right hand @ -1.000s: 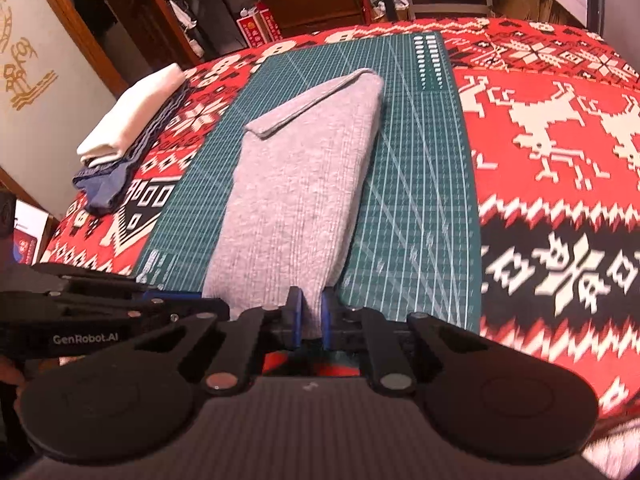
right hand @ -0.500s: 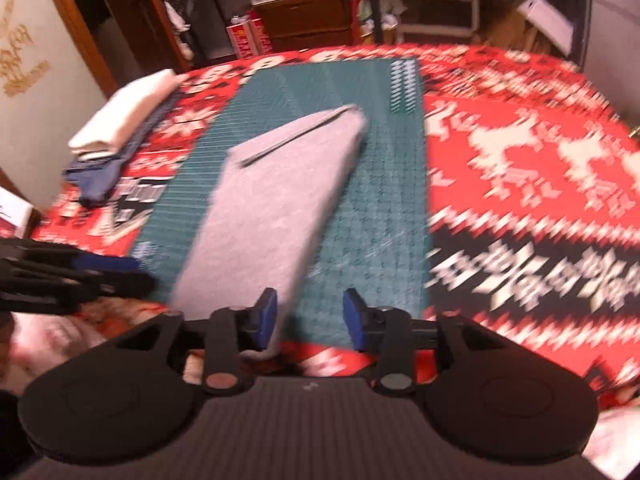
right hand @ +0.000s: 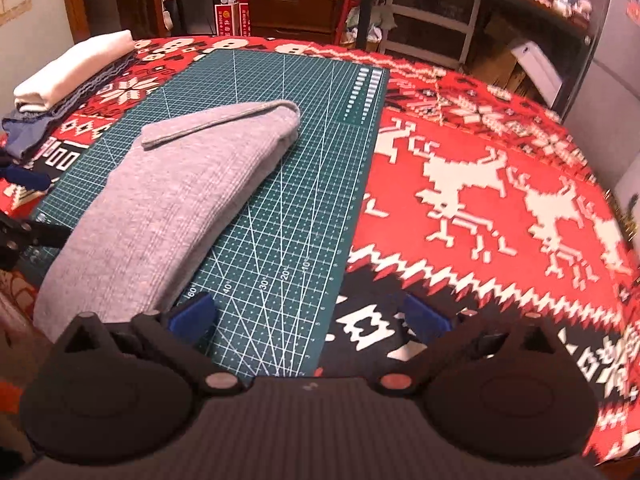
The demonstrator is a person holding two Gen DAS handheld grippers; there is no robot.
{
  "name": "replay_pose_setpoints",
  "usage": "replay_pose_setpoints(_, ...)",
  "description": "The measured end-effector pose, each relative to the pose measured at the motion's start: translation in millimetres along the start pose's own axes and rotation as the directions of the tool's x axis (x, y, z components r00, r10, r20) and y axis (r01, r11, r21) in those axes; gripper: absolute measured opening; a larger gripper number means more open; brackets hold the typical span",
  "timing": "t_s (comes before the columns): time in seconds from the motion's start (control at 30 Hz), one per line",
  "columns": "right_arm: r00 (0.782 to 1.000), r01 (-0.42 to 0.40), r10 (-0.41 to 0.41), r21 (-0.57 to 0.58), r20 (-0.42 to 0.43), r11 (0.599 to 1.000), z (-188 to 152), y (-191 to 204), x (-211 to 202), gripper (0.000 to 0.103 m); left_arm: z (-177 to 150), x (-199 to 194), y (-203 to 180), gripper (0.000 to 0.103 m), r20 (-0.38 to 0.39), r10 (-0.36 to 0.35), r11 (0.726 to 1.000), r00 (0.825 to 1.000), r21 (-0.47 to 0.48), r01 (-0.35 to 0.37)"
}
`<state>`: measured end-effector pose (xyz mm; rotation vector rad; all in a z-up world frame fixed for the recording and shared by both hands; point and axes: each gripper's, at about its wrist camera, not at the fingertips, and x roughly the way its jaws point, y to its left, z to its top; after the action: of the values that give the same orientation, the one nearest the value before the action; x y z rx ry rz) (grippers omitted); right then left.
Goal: Fold clothes
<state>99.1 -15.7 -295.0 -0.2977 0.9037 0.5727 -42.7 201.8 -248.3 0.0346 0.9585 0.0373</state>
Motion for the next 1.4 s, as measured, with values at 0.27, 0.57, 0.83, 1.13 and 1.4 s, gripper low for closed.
replay_pose_setpoints(0.27, 1.000, -0.007, 0.008, 0.049, -0.017, 0.999, -4, -7, 6, 0.103, 7, 9, 2, 0.103, -0.015, -0.013, 1.000, 1.000, -0.025, 0.012)
replay_pose_setpoints(0.57, 0.990, 0.017, -0.005, 0.085, -0.140, 0.996, 17, -8, 15, 0.103, 18, 14, 1, 0.103, -0.093, -0.016, 1.000, 0.996, -0.025, 0.014)
replay_pose_setpoints(0.83, 0.985, 0.003, 0.007, 0.058, -0.174, 0.998, 26, -9, 22, 0.103, 23, 15, 1, 0.103, -0.129, -0.011, 0.999, 0.992, -0.037, 0.007)
replay_pose_setpoints(1.13, 0.984, 0.001, 0.022, 0.128, -0.179, 0.992, 38, -8, 8, 0.102, 31, 10, 9, 0.090, -0.162, -0.001, 0.984, 0.987, -0.176, -0.028)
replay_pose_setpoints(1.4, 0.995, -0.053, 0.063, 0.135, -0.074, 0.989, 88, 16, -30, 0.085, 60, -22, 39, 0.074, -0.048, -0.155, 0.940, 0.987, -0.315, 0.133)
